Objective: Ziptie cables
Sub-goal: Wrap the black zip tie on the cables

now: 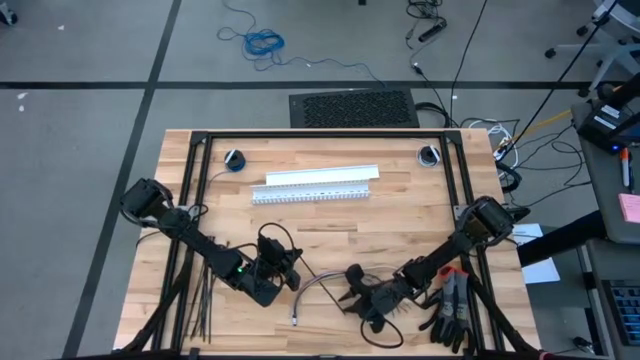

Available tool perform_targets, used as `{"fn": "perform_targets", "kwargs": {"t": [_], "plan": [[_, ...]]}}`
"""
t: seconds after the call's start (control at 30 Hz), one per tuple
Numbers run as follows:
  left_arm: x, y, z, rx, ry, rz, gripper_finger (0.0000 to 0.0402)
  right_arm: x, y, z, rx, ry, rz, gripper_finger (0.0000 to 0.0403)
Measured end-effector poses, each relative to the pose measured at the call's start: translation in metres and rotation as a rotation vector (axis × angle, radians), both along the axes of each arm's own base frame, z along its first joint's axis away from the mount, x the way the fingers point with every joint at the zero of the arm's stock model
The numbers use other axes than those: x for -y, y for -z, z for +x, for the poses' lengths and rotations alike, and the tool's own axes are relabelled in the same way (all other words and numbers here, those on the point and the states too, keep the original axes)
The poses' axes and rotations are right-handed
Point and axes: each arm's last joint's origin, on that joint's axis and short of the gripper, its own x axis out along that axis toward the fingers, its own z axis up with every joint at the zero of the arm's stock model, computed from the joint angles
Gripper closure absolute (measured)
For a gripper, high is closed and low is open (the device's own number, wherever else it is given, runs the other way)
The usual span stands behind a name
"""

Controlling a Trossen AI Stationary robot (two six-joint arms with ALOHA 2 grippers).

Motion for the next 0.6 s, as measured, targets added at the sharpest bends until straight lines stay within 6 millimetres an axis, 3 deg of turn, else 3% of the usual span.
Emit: {"fn": "perform_targets", "kwargs": {"t": [0.6], "plan": [[0.001, -0.001, 0.001, 0.016, 0.003, 0.003, 0.0401, 0.005, 0.013, 0.022, 0.06, -0.025, 0.036, 0.028]]}}
